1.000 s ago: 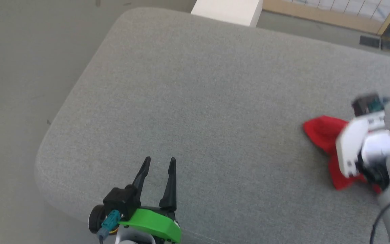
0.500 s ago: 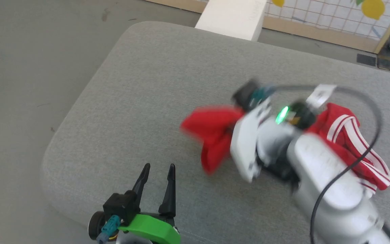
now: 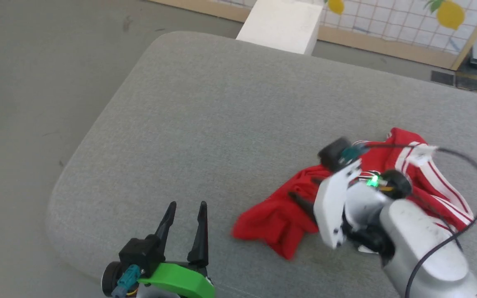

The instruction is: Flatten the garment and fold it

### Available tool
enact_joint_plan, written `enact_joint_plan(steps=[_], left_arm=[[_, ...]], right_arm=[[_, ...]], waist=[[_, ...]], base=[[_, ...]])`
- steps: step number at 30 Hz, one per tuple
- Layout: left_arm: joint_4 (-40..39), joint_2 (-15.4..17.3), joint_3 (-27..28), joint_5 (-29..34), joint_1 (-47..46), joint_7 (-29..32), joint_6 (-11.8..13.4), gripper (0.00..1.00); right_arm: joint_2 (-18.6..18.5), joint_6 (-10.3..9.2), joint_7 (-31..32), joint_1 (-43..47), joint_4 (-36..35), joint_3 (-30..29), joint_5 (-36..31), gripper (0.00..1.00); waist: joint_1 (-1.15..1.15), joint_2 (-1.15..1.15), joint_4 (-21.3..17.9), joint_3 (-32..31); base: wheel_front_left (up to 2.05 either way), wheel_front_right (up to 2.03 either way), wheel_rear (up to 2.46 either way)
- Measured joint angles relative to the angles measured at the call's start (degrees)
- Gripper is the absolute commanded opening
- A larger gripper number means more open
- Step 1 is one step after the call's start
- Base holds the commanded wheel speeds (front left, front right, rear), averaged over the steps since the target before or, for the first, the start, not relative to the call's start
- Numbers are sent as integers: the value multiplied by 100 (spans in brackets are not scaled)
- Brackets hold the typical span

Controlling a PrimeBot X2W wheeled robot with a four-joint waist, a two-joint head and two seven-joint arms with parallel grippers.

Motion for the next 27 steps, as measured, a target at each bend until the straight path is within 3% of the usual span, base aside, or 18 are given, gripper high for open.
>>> enact_joint_plan(steps=[6, 16, 20, 23, 27], left_arm=[[-78, 0, 140, 20, 54, -1, -1, 100], [-233, 3, 347, 203, 183, 0, -63, 100], [-254, 3, 367, 219, 198, 0, -79, 100], [-240, 2, 344, 219, 198, -1, -87, 100], [-177, 1, 281, 219, 147, -1, -136, 100]], right_arm=[[191, 0, -469, 137, -743, -1156, -124, 100], [673, -1, -1589, 1670, -2190, -3320, -1659, 100], [847, -1, -1434, 2440, -2347, -3761, -1863, 100], [882, -1, -1063, 2841, -2283, -3782, -2029, 100], [901, -1, -648, 2743, -1624, -3758, -2282, 100]], waist=[[0, 0, -231, -89], [0, 0, -715, -86], [0, 0, -864, -11], [0, 0, -933, 75], [0, 0, -908, 246]], base=[[0, 0, 0], [0, 0, 0], [0, 0, 0], [0, 0, 0], [0, 0, 0]])
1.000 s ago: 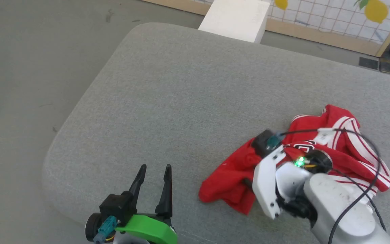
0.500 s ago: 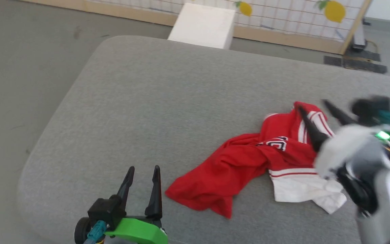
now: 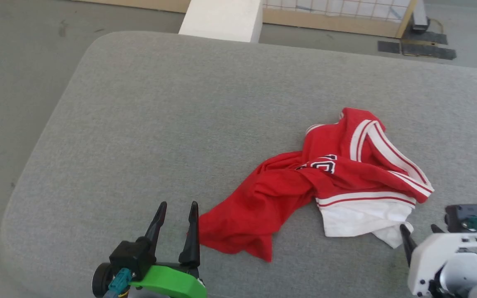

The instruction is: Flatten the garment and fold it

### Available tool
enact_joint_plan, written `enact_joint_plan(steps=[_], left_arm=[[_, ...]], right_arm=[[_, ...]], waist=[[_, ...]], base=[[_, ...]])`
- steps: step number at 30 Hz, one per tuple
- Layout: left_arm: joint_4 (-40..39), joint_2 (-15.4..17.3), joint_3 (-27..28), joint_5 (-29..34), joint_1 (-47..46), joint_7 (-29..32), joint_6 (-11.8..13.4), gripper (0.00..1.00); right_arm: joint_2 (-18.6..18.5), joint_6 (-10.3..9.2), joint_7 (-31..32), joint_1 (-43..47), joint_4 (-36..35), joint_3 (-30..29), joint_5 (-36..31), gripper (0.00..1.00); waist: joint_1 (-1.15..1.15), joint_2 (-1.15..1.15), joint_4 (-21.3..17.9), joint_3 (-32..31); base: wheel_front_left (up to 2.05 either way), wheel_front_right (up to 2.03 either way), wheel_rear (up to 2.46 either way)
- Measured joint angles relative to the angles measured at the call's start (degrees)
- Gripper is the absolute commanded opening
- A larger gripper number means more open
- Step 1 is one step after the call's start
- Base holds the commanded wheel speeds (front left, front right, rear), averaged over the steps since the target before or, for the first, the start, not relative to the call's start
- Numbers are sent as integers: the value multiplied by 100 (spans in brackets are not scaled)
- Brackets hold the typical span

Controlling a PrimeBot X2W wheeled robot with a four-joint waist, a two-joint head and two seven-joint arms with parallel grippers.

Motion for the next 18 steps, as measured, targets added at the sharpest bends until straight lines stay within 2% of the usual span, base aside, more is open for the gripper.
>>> enact_joint_plan(steps=[7, 8, 10, 18], left_arm=[[36, 0, -43, 0, -25, 1, 0, 100], [38, 0, -46, 0, -25, 1, 0, 100], [41, 0, -52, -1, -26, 1, 1, 100], [22, 0, -16, -21, -44, 0, 44, 100]], right_arm=[[-130, 2, 196, -452, 784, 232, -10, 100], [-148, 2, 227, -493, 887, 237, -25, 60], [-156, 2, 234, -586, 1073, 182, -45, 0], [-279, 2, 181, -859, 1139, 218, -185, 0]], waist=[[0, 0, 235, 69], [0, 0, 262, 77], [0, 0, 324, 94], [0, 0, 312, 137]], base=[[0, 0, 0], [0, 0, 0], [0, 0, 0], [0, 0, 0]])
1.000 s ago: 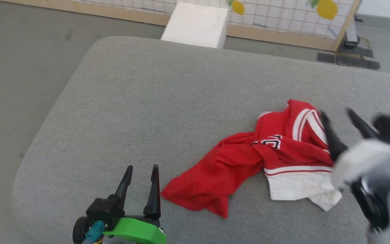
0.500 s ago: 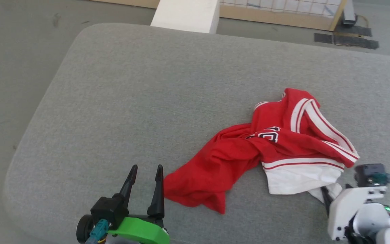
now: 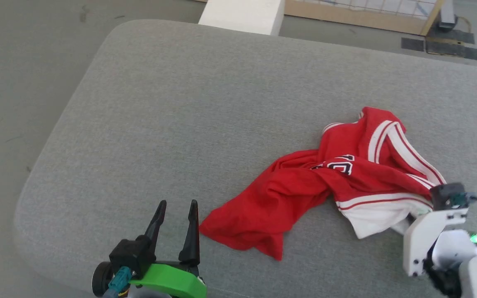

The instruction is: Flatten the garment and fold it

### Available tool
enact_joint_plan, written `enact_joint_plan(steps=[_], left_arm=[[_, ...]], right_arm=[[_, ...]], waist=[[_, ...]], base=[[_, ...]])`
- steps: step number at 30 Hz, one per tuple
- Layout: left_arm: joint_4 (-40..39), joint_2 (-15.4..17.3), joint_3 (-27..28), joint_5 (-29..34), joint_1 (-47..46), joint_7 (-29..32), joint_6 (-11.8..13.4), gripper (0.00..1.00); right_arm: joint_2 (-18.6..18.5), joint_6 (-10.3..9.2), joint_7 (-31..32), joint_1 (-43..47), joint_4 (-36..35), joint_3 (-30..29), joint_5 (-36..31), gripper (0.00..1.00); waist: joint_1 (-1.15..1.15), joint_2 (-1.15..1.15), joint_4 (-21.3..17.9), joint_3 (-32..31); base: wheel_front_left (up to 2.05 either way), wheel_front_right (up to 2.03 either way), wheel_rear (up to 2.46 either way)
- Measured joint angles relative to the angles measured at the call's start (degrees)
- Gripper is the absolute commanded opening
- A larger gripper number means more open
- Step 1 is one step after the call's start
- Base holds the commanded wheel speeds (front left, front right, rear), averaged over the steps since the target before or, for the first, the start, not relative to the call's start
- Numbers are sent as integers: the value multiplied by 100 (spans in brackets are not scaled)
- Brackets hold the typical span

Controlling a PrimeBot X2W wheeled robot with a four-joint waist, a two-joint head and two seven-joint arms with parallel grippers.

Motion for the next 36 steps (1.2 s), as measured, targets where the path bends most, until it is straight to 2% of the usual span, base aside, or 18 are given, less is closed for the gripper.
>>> enact_joint_plan(steps=[4, 6, 9, 13, 17, 18, 19, 20, 24, 28, 33, 36], left_arm=[[-15, -1, 30, -10, 0, 1, 14, 100], [-19, -1, 46, -10, 0, 1, 14, 100], [-26, -1, 34, -10, -1, 0, 14, 100], [-26, -2, -20, -10, -9, 1, 7, 100], [4, -2, -47, -7, -8, 0, 5, 100], [13, -2, -47, -7, -8, 0, 5, 100], [20, -2, -46, -7, -8, 0, 0, 100], [44, -2, -43, -5, -8, 0, -36, 100], [59, -1, -25, 21, -8, 1, -40, 100], [32, 2, 16, 30, -3, 1, -40, 100], [-58, 2, 91, 18, 5, 1, -43, 100], [-160, 2, 112, 18, 19, 1, -43, 100]], right_arm=[[-375, 0, 110, -172, -514, 68, 174, 0], [-692, 0, 253, -302, -799, 44, 258, 0], [-1373, 0, 573, -377, -1080, -162, 321, 0], [-2273, 0, 780, -327, -940, -916, 265, 0], [-2795, 0, 464, -85, -396, -1432, -35, 0], [-2808, 0, 316, -43, -248, -1533, -105, 0], [-2773, 0, 130, -30, -57, -1644, -176, 24], [-2541, 0, -289, -43, 396, -1813, -409, 100], [-2104, 0, -589, -167, 777, -1788, -558, 100], [-1811, 0, -805, -466, 732, -1806, -625, 100], [-1345, 0, -1296, -784, 5, -1823, -449, 100], [-849, 0, -1680, -779, -675, -1830, -249, 100]], waist=[[0, 0, -131, -19], [0, 0, -206, -29], [0, 0, -303, -40], [0, 0, -272, -14], [0, 0, -163, 23], [0, 0, -138, 32], [0, 0, -108, 40], [0, 0, -32, 52], [0, 0, -18, 10], [0, 0, -84, -70], [0, 0, -231, -161], [0, 0, -324, -219]], base=[[0, 0, 0], [0, 0, 0], [0, 0, 0], [0, 0, 0], [0, 0, 0], [0, 0, 0], [0, 0, 0], [0, 0, 0], [0, 0, 0], [0, 0, 0], [0, 0, 0], [0, 0, 0]])
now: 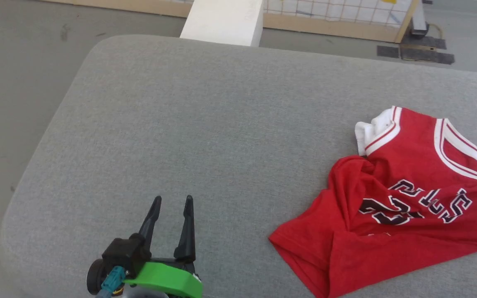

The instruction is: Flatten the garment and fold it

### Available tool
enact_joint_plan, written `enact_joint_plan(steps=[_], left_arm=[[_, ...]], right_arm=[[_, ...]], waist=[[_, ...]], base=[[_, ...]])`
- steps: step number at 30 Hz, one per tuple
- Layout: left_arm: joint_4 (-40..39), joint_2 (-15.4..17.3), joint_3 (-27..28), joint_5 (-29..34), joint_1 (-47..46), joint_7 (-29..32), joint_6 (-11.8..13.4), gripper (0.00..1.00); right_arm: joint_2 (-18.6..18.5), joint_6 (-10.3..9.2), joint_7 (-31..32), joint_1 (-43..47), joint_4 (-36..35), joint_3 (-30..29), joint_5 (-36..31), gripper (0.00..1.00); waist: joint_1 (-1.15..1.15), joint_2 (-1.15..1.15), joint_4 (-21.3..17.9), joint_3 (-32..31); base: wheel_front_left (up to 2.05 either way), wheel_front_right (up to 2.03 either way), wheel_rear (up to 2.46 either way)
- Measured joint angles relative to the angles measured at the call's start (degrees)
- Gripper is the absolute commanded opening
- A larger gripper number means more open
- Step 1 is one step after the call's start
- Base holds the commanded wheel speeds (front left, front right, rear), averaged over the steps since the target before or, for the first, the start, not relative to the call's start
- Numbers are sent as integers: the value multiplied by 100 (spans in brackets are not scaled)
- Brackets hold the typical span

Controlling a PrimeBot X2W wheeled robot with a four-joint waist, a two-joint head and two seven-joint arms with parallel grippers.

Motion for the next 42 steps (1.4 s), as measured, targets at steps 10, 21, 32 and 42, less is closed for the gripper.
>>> enact_joint_plan(steps=[10, 21, 32, 42], left_arm=[[-403, 0, 144, 109, 180, -1, -52, 100], [-527, -1, 229, 162, 466, -1, -79, 100], [-34, 30, -984, 425, -2080, 1920, -726, 100], [1238, -3, -2528, -750, -3855, 3462, -264, 100]], right_arm=[[1133, 0, -1352, 1256, -1543, 226, 89, 100], [1146, -1, -2315, 2252, -1176, 667, 772, 100], [1144, -1, -2243, 2080, -1261, 606, 731, 100], [1145, -1, -2186, 1753, -1134, 758, 684, 100]], waist=[[0, 0, -188, -52], [0, 0, -312, 100], [0, 0, -296, 360], [0, 0, -412, 773]], base=[[0, 0, 0], [0, 0, 0], [0, 0, 0], [0, 0, 0]])
